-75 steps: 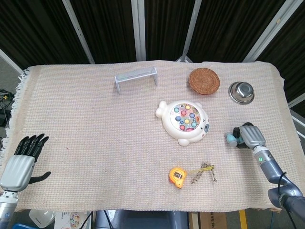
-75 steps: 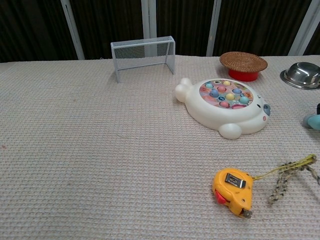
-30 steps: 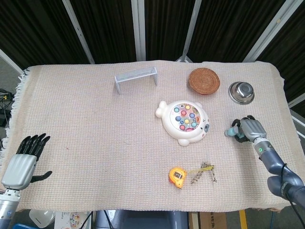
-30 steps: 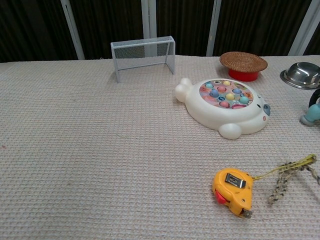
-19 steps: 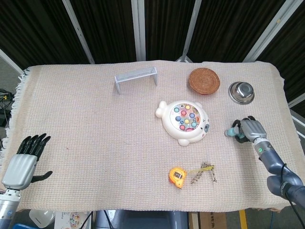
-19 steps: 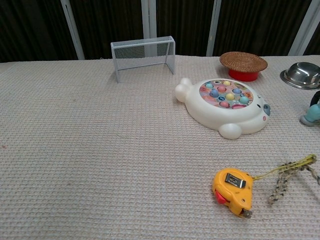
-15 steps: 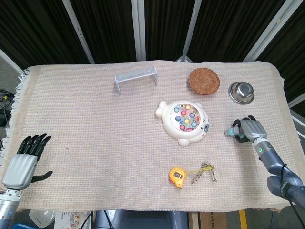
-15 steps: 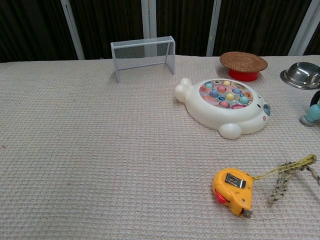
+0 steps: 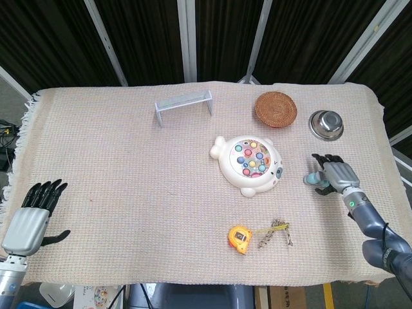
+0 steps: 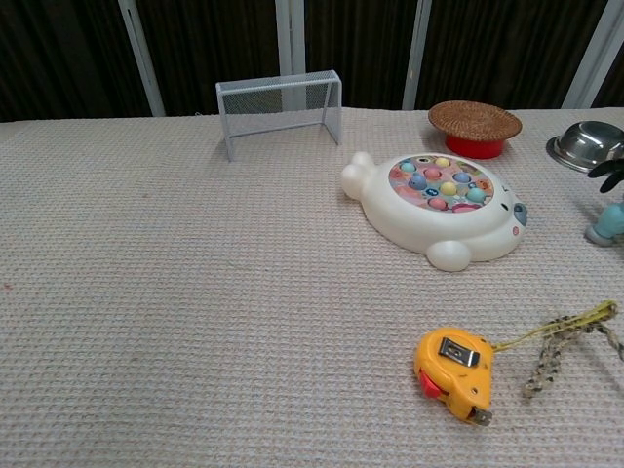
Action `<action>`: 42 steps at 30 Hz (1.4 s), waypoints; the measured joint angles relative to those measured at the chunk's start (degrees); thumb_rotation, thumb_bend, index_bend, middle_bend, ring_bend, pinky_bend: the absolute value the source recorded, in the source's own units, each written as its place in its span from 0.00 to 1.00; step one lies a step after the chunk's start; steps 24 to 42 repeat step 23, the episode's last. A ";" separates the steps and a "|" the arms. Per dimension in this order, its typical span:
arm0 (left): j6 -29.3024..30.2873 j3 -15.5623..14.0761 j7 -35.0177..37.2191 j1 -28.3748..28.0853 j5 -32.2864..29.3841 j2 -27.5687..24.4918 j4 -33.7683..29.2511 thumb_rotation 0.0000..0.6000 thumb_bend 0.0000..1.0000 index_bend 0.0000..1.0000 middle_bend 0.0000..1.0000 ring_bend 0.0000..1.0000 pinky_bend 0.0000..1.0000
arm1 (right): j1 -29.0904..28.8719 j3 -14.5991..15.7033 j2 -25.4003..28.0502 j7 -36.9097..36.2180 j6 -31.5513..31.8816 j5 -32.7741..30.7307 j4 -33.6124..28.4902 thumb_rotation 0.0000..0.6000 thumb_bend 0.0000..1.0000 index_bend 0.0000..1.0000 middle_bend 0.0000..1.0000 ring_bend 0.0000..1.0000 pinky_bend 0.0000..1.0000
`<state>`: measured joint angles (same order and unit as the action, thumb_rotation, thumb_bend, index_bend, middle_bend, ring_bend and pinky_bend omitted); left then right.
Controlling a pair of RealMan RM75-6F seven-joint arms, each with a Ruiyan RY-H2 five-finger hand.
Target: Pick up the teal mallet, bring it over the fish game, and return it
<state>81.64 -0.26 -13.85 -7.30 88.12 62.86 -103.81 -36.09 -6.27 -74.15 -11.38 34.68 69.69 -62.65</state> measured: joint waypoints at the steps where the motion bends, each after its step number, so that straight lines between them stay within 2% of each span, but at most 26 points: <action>1: 0.00 0.01 0.05 -0.02 0.03 0.02 0.07 1.00 0.00 0.00 0.00 0.00 0.00 | 0.20 -0.06 0.46 0.07 0.47 -0.02 -0.75 1.00 0.28 0.00 0.14 0.00 0.00; 7: 0.15 0.20 0.76 -0.08 0.08 0.16 0.48 1.00 0.00 0.00 0.00 0.00 0.00 | 2.16 -0.53 3.55 -0.18 4.40 0.07 -6.20 1.00 0.27 0.00 0.14 0.00 0.00; 10: 0.39 0.43 1.65 -0.04 -0.13 0.48 1.37 1.00 0.00 0.00 0.00 0.00 0.00 | 4.45 -0.88 5.20 -1.20 9.36 0.66 -9.82 1.00 0.27 0.00 0.14 0.00 0.00; 17: 1.52 0.44 3.81 0.51 0.05 1.18 3.36 1.00 0.00 0.00 0.00 0.00 0.00 | 13.18 -0.71 7.82 -1.61 28.85 4.06 -17.25 1.00 0.28 0.02 0.14 0.00 0.00; 23: 2.92 -0.18 5.74 1.33 1.49 1.80 5.27 1.00 0.00 0.00 0.00 0.00 0.00 | 21.97 1.17 6.75 0.18 44.79 9.03 -19.64 1.00 0.27 0.02 0.14 0.00 0.00; 42: 2.92 -0.18 5.74 1.33 1.49 1.80 5.27 1.00 0.00 0.00 0.00 0.00 0.00 | 21.97 1.17 6.75 0.18 44.79 9.03 -19.64 1.00 0.27 0.02 0.14 0.00 0.00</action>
